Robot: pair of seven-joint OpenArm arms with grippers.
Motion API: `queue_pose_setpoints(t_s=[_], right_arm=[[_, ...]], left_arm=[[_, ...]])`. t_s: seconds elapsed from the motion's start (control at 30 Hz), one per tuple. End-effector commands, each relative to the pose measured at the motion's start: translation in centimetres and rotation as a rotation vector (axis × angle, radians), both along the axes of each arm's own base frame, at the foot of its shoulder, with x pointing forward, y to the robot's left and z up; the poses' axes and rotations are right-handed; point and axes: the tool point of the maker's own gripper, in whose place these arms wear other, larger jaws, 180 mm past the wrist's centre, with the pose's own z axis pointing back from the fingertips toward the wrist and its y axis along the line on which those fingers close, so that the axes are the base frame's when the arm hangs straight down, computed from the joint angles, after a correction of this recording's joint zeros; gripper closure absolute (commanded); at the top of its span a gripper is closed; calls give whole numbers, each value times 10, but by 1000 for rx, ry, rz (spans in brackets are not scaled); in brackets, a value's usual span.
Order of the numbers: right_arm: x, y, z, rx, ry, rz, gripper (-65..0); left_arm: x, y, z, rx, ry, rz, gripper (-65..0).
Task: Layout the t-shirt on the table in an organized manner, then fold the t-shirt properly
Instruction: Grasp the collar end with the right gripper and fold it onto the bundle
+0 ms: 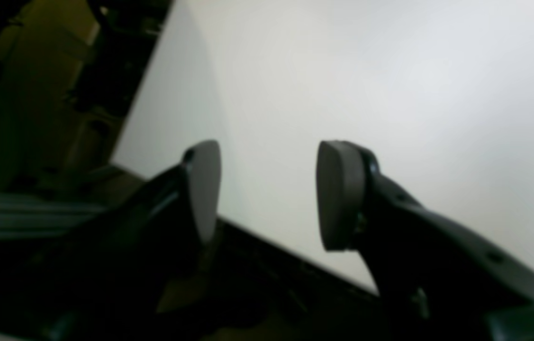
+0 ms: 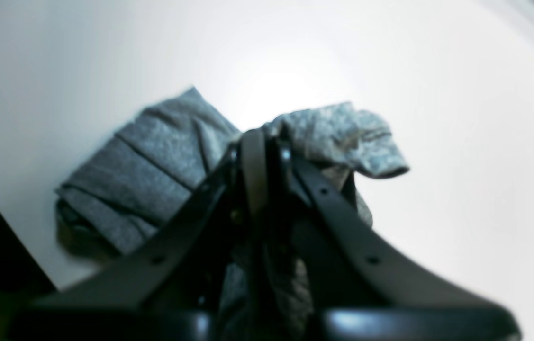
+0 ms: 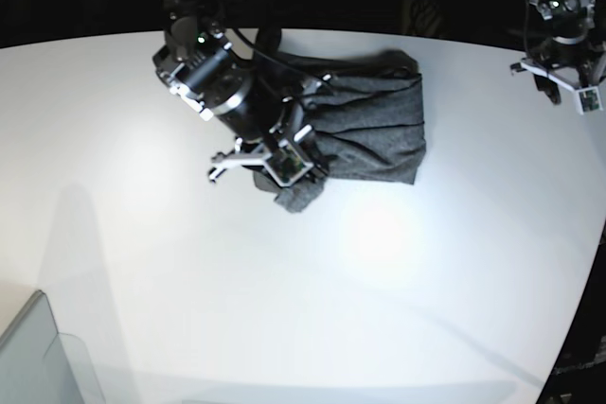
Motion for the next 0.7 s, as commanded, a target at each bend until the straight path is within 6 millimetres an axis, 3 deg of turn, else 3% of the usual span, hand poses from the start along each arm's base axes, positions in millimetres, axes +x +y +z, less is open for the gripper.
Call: queue_pose_setpoints(t_s=[0.0, 0.17, 0.27, 0.4, 0.67], right_arm=[[5, 10, 19, 46, -55, 20, 0], [6, 41, 42, 73, -114, 93, 0], [3, 63, 42, 99, -101, 114, 0], [-5, 87, 25, 92, -55, 177, 0], [-9, 127, -11, 12, 5, 319, 0]], left_arm=[[-1, 6, 13, 37, -25, 0, -322], [-12, 14, 18, 49, -25, 30, -322], [-15, 10, 13, 27, -24, 48, -322], [-15, 2, 8, -2, -32, 61, -322], [-26, 7, 2, 2, -2, 71, -322]])
